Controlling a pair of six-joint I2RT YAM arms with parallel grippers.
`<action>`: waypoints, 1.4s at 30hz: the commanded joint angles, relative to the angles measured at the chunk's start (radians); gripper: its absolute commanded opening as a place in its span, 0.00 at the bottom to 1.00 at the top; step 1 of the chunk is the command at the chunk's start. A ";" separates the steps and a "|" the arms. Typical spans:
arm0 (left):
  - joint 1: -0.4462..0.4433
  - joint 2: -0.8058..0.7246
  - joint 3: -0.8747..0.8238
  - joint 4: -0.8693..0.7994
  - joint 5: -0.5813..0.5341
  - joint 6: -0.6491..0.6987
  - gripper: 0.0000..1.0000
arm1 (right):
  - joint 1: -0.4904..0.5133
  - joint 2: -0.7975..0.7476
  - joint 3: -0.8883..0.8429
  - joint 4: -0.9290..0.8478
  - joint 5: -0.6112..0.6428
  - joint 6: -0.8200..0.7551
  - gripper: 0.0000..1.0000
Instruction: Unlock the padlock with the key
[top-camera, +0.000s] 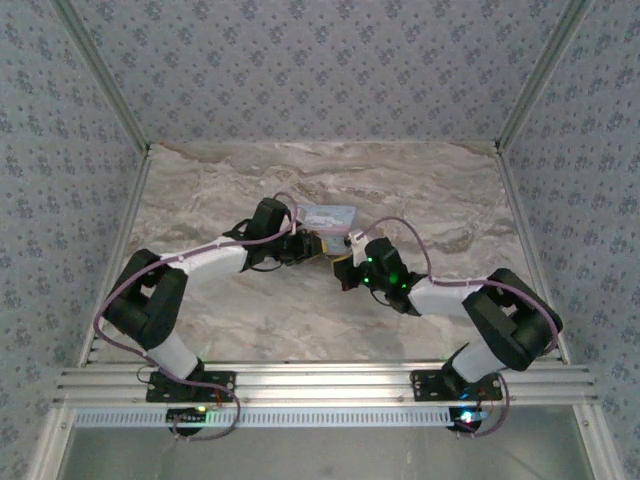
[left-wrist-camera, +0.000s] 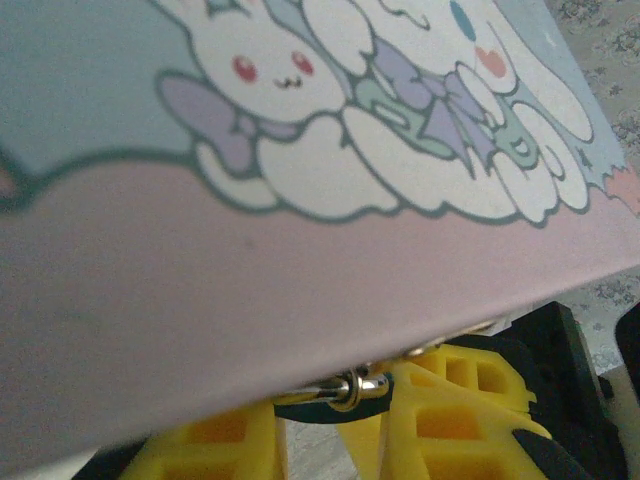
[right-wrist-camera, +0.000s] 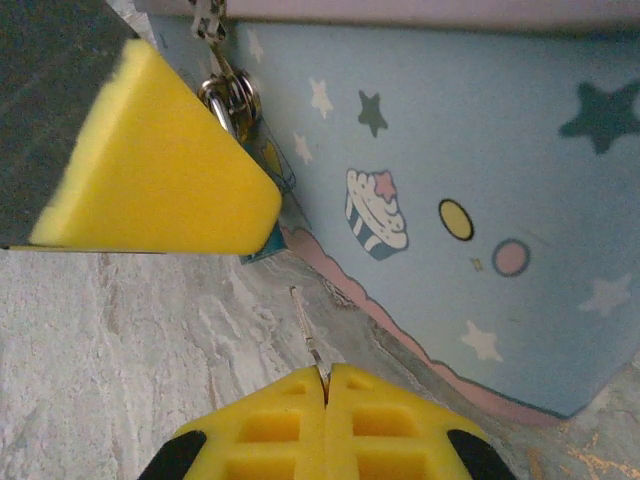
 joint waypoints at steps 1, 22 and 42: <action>0.000 -0.027 0.037 0.017 0.027 -0.003 0.20 | 0.006 0.009 0.015 0.041 0.008 -0.008 0.00; 0.000 -0.018 0.033 0.026 0.020 -0.008 0.20 | 0.006 0.010 0.001 0.096 -0.010 0.007 0.00; 0.000 -0.013 0.030 0.035 0.004 -0.021 0.20 | 0.008 -0.024 -0.045 0.115 -0.007 0.023 0.00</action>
